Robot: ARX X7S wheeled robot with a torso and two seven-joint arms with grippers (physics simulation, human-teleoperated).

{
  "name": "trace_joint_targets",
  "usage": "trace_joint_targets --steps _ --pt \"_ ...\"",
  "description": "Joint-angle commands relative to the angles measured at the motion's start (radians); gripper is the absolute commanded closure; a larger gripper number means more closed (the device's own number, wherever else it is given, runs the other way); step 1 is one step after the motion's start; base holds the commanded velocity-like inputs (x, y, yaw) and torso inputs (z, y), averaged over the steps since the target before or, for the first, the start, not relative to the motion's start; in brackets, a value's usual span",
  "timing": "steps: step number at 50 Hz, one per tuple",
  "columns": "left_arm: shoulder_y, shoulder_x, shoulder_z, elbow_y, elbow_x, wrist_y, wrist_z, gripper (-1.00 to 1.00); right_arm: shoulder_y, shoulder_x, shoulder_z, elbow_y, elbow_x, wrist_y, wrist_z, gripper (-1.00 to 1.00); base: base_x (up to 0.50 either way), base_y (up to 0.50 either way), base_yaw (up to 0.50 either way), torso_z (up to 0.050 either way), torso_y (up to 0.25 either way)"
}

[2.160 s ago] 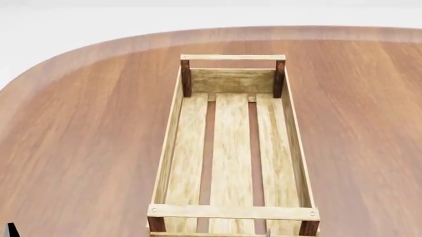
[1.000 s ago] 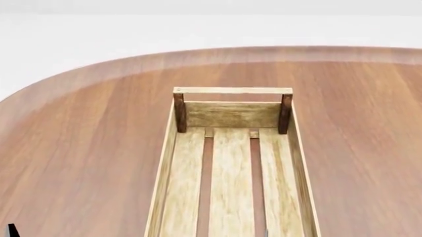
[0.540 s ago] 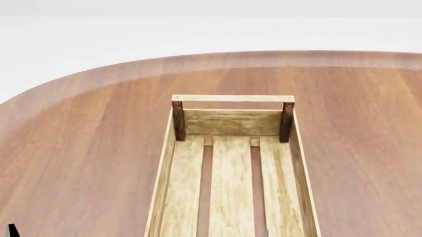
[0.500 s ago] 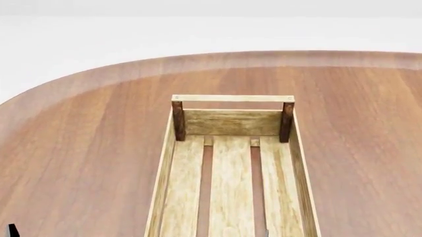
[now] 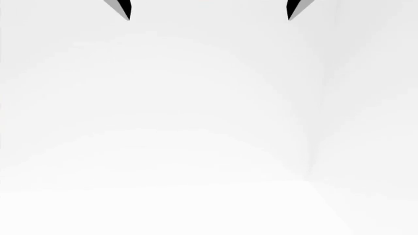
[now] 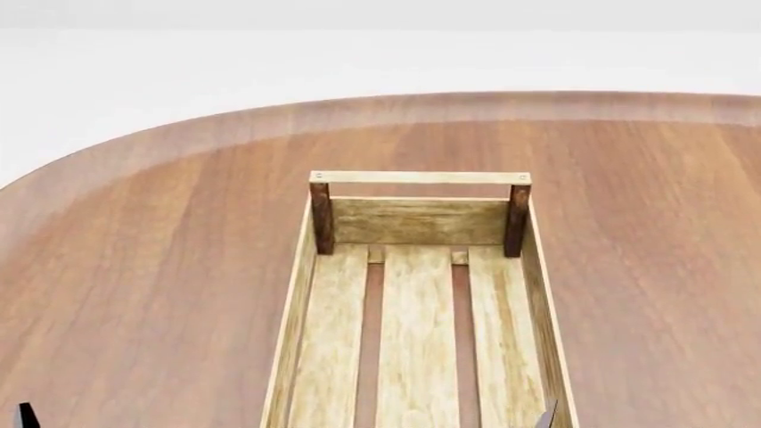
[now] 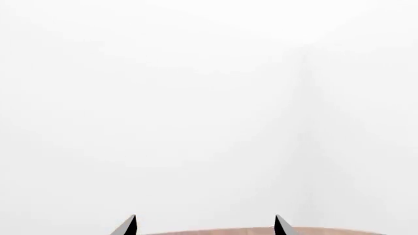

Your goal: Pick up the cream cheese and put it in the tray.

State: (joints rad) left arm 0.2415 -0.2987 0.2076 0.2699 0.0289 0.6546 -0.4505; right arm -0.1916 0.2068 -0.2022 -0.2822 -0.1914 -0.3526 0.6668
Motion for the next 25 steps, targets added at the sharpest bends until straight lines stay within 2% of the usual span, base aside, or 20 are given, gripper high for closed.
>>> trace_joint_targets --steps 1,8,18,25 --pt "-0.003 -0.004 0.005 -0.005 0.000 0.002 -0.003 -1.00 0.009 -0.049 0.049 -0.014 -0.058 0.081 0.090 -1.00 0.00 0.00 0.00 0.000 0.000" --pt "-0.002 -0.007 0.005 -0.003 0.000 0.001 -0.006 -1.00 0.014 -0.063 0.064 -0.020 -0.079 0.110 0.126 -1.00 0.00 0.00 0.00 0.000 0.000" --pt "-0.004 -0.009 0.007 -0.006 0.003 0.003 -0.011 -1.00 0.022 -0.148 0.144 -0.051 -0.196 0.216 0.304 -1.00 0.00 0.00 0.00 0.000 0.000" --pt "-0.006 -0.012 0.008 -0.006 -0.002 0.001 -0.012 -1.00 0.021 -0.153 0.152 -0.067 -0.203 0.247 0.341 -1.00 0.00 0.00 0.00 0.000 0.000"
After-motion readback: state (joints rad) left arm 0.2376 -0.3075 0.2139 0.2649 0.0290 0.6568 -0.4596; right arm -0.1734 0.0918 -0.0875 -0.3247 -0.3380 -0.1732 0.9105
